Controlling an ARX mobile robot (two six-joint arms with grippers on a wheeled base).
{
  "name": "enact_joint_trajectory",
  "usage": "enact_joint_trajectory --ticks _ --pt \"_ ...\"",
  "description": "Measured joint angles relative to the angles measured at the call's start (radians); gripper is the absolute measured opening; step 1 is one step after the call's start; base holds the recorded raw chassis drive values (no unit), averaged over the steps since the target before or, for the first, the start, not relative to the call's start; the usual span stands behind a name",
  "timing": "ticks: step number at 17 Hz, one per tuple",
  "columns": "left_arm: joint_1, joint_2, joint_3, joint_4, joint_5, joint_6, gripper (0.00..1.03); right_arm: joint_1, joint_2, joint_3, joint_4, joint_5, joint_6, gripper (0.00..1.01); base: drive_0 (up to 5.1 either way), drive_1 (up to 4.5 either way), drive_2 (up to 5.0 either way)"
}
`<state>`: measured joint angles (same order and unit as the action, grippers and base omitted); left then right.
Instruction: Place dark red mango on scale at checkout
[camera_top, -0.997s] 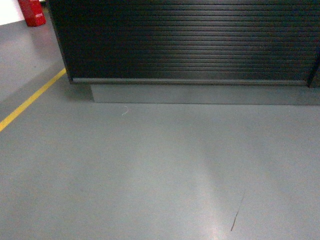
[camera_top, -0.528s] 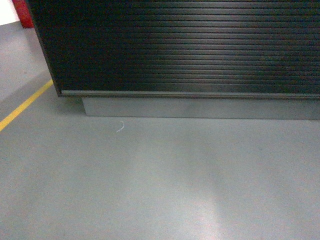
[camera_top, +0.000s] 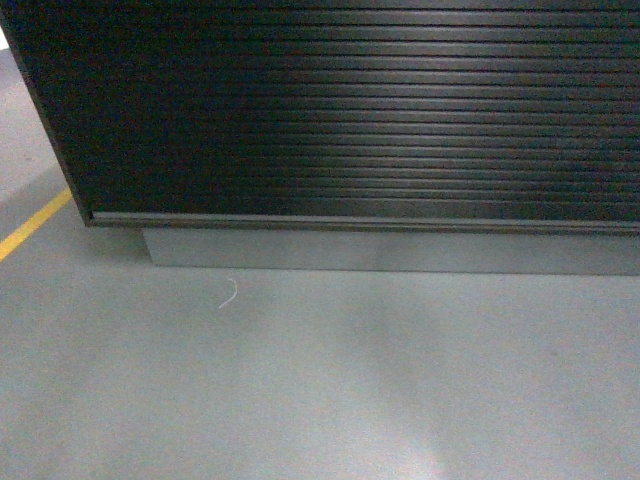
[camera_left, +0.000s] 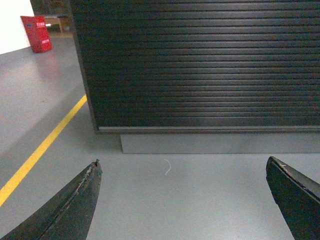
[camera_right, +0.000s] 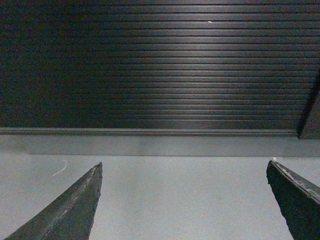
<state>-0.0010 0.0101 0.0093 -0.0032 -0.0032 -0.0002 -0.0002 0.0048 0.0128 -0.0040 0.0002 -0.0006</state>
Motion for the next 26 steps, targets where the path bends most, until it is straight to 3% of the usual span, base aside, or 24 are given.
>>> enact_joint_trajectory --ticks 14,26 --pt "0.0 0.0 0.0 0.001 0.002 0.0 0.98 0.0 0.0 0.0 0.0 0.0 0.0 0.98 0.0 4.25 -4.2" --pt "0.0 0.0 0.0 0.0 0.003 0.0 0.98 0.0 0.0 0.0 0.0 0.0 0.0 0.98 0.0 1.84 -1.8"
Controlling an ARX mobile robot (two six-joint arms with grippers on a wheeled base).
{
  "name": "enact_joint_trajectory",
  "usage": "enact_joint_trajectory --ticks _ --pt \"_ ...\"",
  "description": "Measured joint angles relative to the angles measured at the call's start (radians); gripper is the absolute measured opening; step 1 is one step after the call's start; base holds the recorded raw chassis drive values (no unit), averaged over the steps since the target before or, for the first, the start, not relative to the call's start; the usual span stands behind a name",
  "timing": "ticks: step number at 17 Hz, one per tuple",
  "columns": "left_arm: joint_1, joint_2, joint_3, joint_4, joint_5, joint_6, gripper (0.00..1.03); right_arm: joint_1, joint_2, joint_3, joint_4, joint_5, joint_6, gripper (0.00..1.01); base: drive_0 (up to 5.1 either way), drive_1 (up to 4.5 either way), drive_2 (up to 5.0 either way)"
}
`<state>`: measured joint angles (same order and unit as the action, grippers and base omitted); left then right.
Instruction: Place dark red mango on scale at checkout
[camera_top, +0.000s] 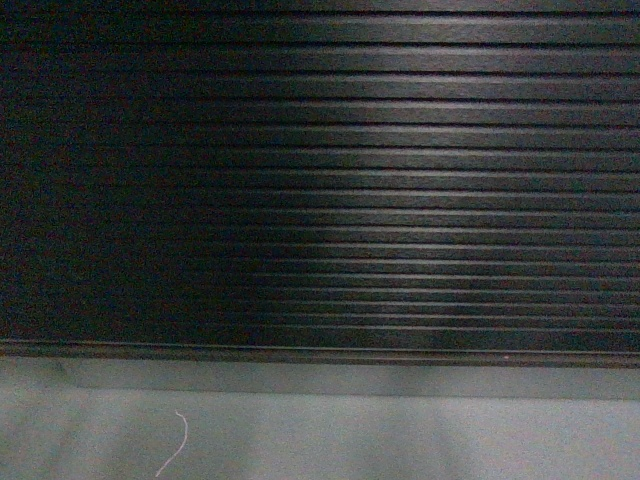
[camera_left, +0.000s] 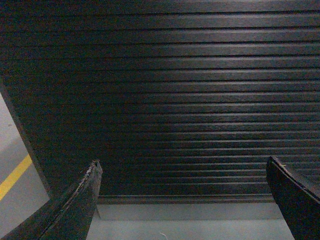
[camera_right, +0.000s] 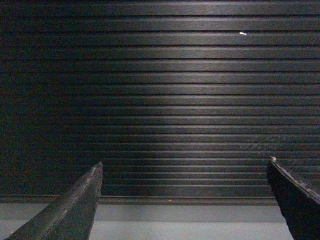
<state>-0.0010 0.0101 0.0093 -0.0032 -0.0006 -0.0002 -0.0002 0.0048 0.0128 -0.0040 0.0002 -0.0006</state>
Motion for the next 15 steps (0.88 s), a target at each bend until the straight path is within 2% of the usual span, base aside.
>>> enact_joint_trajectory --ticks 9,15 --pt "0.0 0.0 0.0 0.0 0.0 0.0 0.98 0.0 0.0 0.0 0.0 0.0 0.0 0.98 0.0 2.15 -2.1" --pt "0.0 0.0 0.0 0.0 0.0 0.0 0.98 0.0 0.0 0.0 0.0 0.0 0.0 0.98 0.0 0.22 -0.2"
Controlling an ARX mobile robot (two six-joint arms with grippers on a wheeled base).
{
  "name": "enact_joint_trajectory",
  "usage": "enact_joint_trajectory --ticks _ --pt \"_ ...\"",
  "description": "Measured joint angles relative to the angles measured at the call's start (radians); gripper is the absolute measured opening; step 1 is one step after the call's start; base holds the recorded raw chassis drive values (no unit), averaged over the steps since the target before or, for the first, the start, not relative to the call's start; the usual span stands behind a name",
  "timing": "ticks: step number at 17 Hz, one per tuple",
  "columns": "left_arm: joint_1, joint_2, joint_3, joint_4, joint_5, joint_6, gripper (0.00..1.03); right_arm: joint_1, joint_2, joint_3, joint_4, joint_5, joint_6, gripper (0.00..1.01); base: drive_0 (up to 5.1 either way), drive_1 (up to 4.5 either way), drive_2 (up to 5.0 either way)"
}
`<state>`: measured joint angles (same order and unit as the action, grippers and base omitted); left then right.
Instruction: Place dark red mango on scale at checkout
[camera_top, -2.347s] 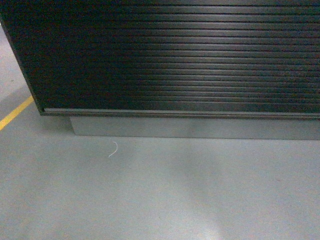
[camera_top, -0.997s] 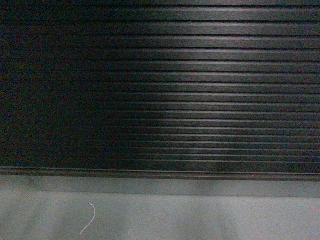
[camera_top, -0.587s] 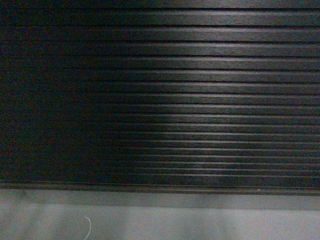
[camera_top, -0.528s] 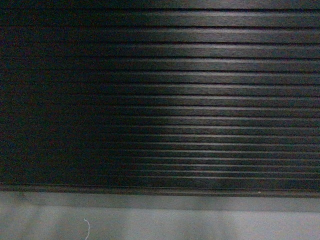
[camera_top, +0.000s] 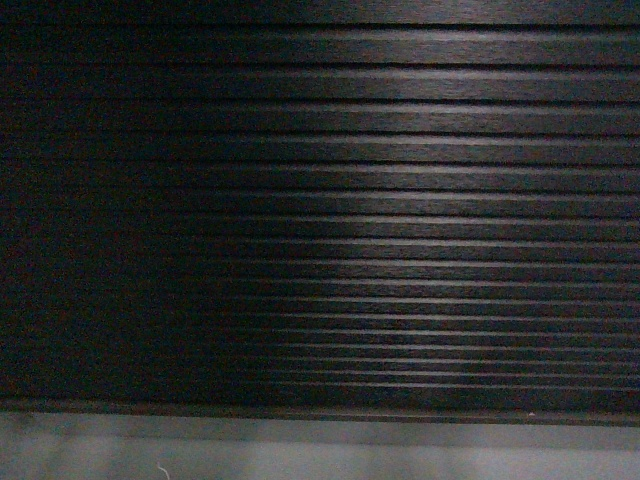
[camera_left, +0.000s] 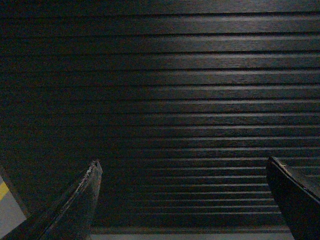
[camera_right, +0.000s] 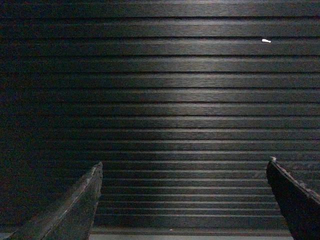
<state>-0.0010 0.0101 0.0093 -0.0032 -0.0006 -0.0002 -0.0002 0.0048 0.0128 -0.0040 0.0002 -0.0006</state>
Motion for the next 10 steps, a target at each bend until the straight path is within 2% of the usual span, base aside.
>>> enact_joint_trajectory --ticks 10 --pt "0.0 0.0 0.0 -0.003 0.001 0.0 0.98 0.0 0.0 0.0 -0.003 0.0 0.0 0.98 0.0 0.0 0.0"
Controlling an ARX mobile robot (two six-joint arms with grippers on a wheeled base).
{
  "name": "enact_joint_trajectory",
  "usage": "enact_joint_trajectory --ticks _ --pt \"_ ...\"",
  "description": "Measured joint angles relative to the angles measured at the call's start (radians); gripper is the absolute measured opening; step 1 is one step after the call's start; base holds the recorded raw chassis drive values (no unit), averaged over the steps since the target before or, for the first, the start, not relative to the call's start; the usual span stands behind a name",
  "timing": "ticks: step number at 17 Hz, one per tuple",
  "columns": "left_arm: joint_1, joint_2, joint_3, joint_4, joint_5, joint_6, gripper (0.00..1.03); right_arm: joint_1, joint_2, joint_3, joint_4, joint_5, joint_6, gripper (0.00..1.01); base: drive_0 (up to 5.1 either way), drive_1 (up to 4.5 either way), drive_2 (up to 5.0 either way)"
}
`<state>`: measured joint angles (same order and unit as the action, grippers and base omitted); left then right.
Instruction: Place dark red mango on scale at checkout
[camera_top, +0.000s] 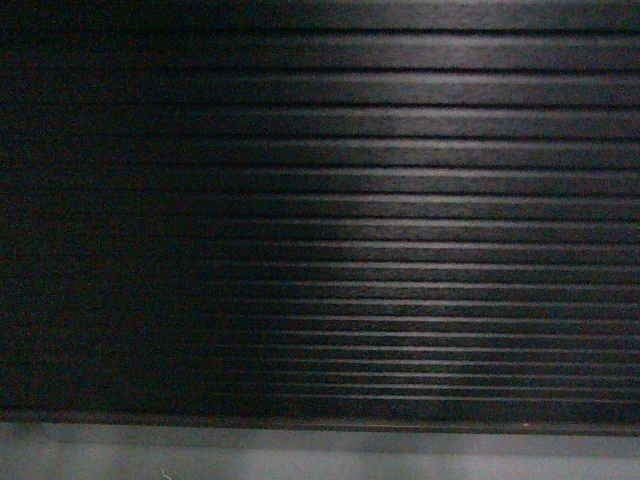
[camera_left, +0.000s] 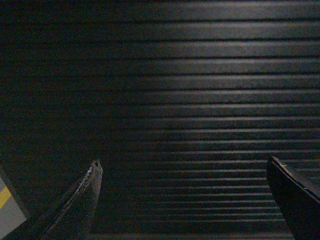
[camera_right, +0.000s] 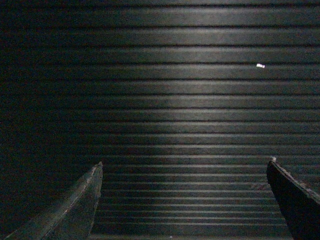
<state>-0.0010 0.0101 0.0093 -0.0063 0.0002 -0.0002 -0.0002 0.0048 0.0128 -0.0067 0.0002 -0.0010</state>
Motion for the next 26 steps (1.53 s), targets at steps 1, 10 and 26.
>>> enact_joint_trajectory --ticks 1,10,26 --pt "0.0 0.0 0.0 0.001 -0.001 0.0 0.98 0.0 0.0 0.0 0.001 -0.001 0.0 0.98 0.0 0.0 0.0" --pt "0.0 0.0 0.0 0.003 -0.001 0.0 0.98 0.0 0.0 0.0 0.003 -0.001 -0.001 0.98 0.0 0.0 0.0" --pt "0.0 0.0 0.0 0.006 -0.001 0.0 0.98 0.0 0.0 0.0 0.008 0.0 0.0 0.98 0.0 0.0 0.0"
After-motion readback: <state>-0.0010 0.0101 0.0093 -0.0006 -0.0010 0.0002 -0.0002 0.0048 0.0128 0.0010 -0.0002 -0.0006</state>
